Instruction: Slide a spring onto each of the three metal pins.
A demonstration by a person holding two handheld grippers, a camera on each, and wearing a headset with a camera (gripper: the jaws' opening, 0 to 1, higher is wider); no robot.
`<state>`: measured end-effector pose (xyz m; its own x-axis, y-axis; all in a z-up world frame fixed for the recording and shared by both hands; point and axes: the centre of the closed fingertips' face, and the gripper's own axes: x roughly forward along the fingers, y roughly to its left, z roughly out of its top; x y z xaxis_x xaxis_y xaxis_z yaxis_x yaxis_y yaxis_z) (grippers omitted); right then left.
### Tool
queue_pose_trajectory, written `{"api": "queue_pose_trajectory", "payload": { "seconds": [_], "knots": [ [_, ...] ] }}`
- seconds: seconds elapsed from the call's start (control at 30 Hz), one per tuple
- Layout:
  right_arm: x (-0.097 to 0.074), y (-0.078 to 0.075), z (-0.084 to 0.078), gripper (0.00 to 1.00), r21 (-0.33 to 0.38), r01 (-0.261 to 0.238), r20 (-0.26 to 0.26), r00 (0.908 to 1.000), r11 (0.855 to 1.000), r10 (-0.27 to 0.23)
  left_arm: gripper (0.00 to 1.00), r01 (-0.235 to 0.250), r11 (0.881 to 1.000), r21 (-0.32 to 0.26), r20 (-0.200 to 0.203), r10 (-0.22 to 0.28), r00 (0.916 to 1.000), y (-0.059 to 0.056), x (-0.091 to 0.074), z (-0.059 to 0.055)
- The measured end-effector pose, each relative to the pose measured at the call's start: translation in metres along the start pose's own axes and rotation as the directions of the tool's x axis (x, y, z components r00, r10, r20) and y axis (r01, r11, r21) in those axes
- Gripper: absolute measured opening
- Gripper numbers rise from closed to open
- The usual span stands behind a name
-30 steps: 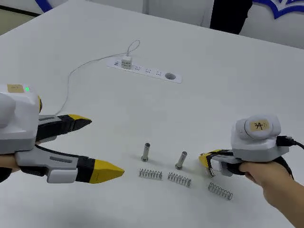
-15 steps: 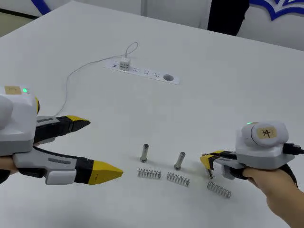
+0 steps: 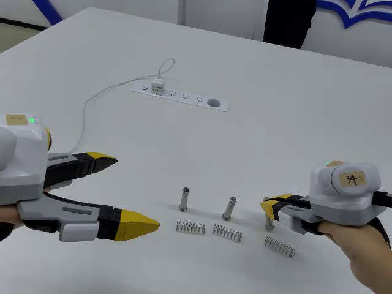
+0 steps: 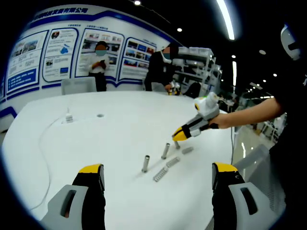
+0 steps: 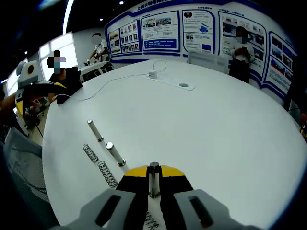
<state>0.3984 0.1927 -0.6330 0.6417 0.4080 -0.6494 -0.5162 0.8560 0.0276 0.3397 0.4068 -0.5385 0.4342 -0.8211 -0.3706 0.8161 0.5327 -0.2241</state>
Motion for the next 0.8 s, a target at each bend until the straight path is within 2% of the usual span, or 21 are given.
{"api": "queue_pose_trajectory", "payload": {
  "seconds": [0.6,0.8],
  "knots": [
    [-0.012,0.003,-0.005,0.08,-0.035,0.014,0.058,0.9982,0.999,-0.012,0.95,0.006,1.0,0.02,-0.007,-0.006,1.0,-0.006,-0.001,0.002],
    [-0.018,0.003,-0.008,0.08,-0.047,0.026,0.06,0.9979,0.999,-0.023,0.95,0.012,1.0,0.024,-0.011,-0.012,0.9999,-0.008,0.001,0.002]
  ]
}}
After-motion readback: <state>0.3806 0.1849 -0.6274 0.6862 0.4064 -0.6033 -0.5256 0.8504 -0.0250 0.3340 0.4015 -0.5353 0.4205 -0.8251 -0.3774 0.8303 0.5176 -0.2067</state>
